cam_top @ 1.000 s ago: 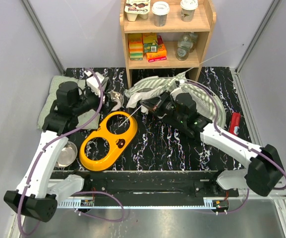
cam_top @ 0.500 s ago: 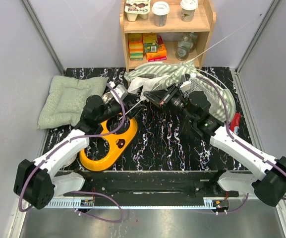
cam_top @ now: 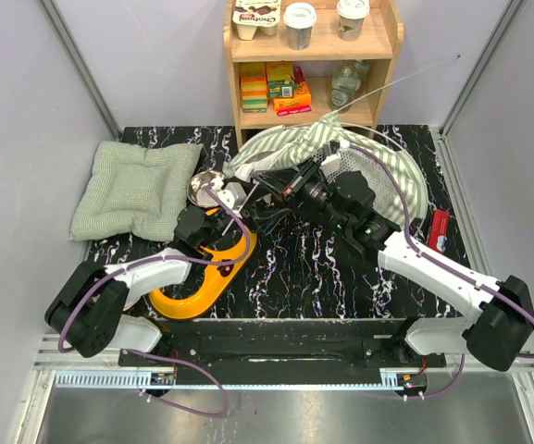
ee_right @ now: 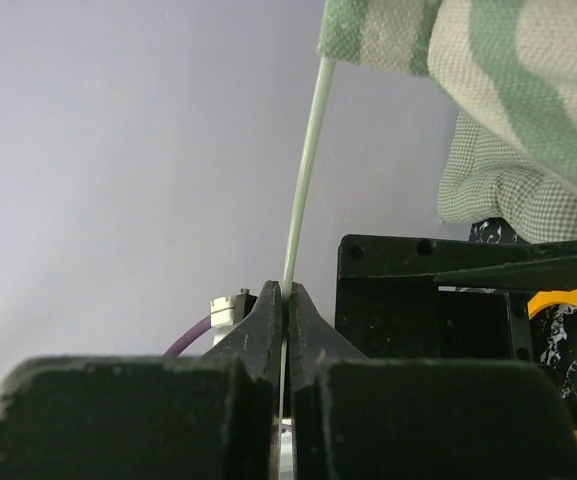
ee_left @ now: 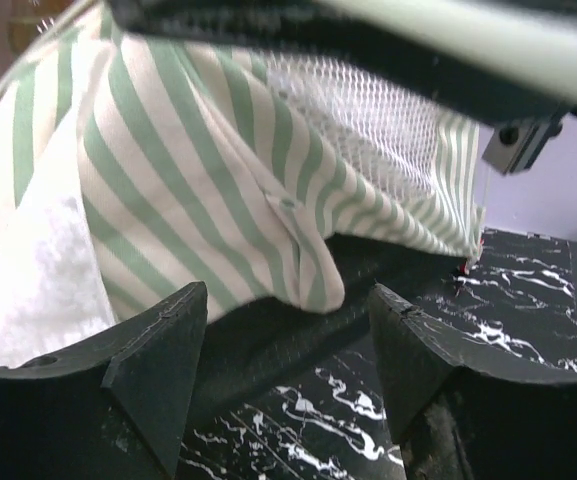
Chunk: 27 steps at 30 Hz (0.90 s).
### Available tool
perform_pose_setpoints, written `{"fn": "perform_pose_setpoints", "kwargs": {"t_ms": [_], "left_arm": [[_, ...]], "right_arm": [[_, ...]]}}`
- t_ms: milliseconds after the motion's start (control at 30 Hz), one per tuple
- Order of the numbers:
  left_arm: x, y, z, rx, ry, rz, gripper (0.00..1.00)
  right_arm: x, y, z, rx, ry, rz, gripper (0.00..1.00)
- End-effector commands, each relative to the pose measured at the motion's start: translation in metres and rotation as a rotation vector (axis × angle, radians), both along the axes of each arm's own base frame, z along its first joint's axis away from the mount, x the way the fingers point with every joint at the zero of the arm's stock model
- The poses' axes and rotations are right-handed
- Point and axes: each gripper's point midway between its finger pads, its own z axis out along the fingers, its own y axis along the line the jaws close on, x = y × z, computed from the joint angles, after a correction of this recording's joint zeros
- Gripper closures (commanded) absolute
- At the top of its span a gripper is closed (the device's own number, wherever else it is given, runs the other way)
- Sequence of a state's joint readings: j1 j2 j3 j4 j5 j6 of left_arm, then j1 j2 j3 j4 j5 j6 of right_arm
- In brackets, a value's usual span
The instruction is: Set up the pet tent
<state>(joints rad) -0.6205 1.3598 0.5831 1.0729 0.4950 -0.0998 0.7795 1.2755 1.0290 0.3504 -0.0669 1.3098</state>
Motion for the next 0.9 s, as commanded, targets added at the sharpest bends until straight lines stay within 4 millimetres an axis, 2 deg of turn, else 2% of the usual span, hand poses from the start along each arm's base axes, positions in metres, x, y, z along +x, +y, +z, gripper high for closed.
{"fn": "perform_pose_setpoints", "kwargs": {"t_ms": [0, 233, 333, 467, 600, 800, 867], "left_arm": [[-0.003, -0.006, 0.047, -0.099, -0.121, -0.012, 0.32], [-0.002, -0.011, 0.028, -0.061, -0.101, -0.008, 0.34], [0.007, -0.013, 0.029, -0.066, -0.090, 0.024, 0.34], [0.021, -0.012, 0.026, -0.053, -0.089, 0.083, 0.42], [0.027, -0.015, 0.020, -0.035, -0.085, 0.088, 0.56], [0.017, -0.017, 0.021, -0.031, -0.098, 0.045, 0.97], [0.015, -0.013, 0.019, -0.026, -0.099, 0.054, 1.00]], "right_arm": [[-0.007, -0.007, 0.072, 0.177, -0.136, -0.027, 1.00], [-0.010, -0.005, 0.076, 0.215, -0.142, -0.018, 1.00], [-0.012, -0.002, 0.075, 0.224, -0.137, -0.005, 1.00], [-0.016, 0.000, 0.078, 0.244, -0.140, 0.007, 1.00], [-0.019, -0.001, 0.080, 0.251, -0.145, 0.011, 1.00], [-0.020, -0.006, 0.079, 0.258, -0.143, -0.013, 1.00], [-0.018, -0.011, 0.076, 0.245, -0.147, -0.040, 1.00]]}}
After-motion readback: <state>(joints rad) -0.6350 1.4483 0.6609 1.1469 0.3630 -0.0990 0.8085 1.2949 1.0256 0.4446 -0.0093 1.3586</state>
